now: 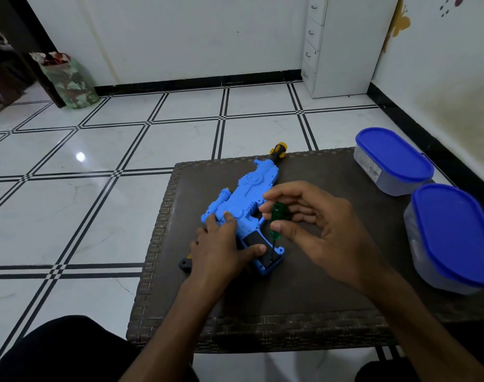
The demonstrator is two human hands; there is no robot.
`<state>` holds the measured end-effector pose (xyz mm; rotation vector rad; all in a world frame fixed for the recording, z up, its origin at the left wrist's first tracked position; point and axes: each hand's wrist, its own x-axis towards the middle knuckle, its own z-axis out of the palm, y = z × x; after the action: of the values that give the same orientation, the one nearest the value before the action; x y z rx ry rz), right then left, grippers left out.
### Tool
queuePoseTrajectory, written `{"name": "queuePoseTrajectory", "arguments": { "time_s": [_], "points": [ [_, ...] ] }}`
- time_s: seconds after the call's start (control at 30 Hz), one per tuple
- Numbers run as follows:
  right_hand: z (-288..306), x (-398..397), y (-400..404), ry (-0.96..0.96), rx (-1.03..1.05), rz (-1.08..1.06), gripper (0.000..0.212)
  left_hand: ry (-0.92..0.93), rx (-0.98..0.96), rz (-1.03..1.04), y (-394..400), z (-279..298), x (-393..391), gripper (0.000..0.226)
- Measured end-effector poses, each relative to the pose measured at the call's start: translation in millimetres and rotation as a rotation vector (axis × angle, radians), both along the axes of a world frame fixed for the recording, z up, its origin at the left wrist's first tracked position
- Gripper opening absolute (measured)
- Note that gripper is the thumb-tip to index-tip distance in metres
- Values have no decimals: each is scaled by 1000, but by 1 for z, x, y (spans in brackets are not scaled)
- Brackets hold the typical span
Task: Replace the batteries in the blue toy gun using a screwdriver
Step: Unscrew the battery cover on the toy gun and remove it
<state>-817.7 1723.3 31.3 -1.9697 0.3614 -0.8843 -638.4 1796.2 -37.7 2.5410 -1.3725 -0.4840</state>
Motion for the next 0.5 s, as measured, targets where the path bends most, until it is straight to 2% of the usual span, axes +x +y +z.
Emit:
{"name": "queuePoseTrajectory", "arguments": {
  "time_s": [0.5],
  "points": [
    [-2, -1, 0, -6, 16, 5, 37, 8, 9, 1, 0, 1, 0, 103]
  ]
}}
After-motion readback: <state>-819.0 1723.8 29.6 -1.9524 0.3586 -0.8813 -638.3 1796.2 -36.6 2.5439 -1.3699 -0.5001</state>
